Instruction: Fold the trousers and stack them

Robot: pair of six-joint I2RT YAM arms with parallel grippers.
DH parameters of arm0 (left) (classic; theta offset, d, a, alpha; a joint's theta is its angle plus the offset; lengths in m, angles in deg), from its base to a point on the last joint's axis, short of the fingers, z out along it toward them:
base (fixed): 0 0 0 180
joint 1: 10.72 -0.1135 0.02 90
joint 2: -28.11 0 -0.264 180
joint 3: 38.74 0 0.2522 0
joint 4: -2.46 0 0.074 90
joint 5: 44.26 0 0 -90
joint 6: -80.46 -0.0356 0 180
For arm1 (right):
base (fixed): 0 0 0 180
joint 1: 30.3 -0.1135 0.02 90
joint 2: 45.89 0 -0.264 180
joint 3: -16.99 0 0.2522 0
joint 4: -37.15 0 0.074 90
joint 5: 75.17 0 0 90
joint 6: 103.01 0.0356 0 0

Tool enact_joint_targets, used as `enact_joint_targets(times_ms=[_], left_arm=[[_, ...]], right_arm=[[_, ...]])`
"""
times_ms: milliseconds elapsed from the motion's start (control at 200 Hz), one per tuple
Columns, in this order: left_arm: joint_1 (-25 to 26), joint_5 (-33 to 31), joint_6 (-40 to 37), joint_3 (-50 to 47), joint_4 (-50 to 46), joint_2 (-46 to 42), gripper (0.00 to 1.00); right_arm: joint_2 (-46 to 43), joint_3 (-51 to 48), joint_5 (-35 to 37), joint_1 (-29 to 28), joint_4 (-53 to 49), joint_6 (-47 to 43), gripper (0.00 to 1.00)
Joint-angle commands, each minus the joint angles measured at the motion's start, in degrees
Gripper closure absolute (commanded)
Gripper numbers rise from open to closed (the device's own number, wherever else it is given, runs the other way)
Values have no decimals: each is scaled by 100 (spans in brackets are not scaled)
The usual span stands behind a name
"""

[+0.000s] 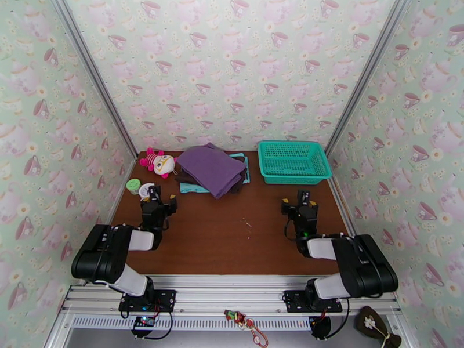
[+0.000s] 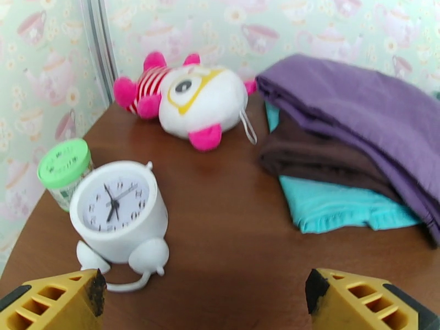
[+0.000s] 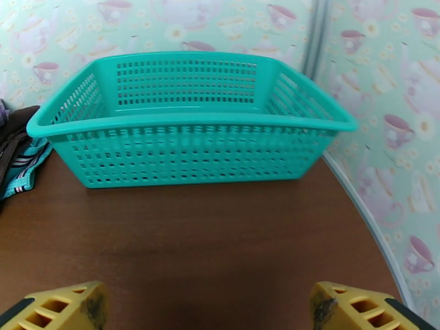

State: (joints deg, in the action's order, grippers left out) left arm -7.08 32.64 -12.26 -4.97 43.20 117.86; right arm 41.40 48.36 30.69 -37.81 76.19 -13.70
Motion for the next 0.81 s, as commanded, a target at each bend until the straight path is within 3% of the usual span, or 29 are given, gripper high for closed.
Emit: enact_joint_targets(times_ms=[0,65,451,616,666,716,801], left_arm=[[40,-70,-123,-6,300,26,0],[42,-72,-124,-6,322,46,0],[40,-87,-132,-6,333,42,0],[47,-87,-131,-20,338,44,0],[45,-87,-132,-20,342,50,0],[46,-87,-132,-15,342,42,0],[42,-87,-132,-15,341,43,0]], right_arm=[[95,577,-1146,399,-348,153,1],[155,537,-1566,634,-157,288,1],[109,549,-1364,531,-269,193,1],[112,-113,-1017,531,1008,352,1],[109,36,-1335,531,740,208,1],[77,467,-2066,523,-142,-70,1],[157,575,-1450,557,-223,208,1]])
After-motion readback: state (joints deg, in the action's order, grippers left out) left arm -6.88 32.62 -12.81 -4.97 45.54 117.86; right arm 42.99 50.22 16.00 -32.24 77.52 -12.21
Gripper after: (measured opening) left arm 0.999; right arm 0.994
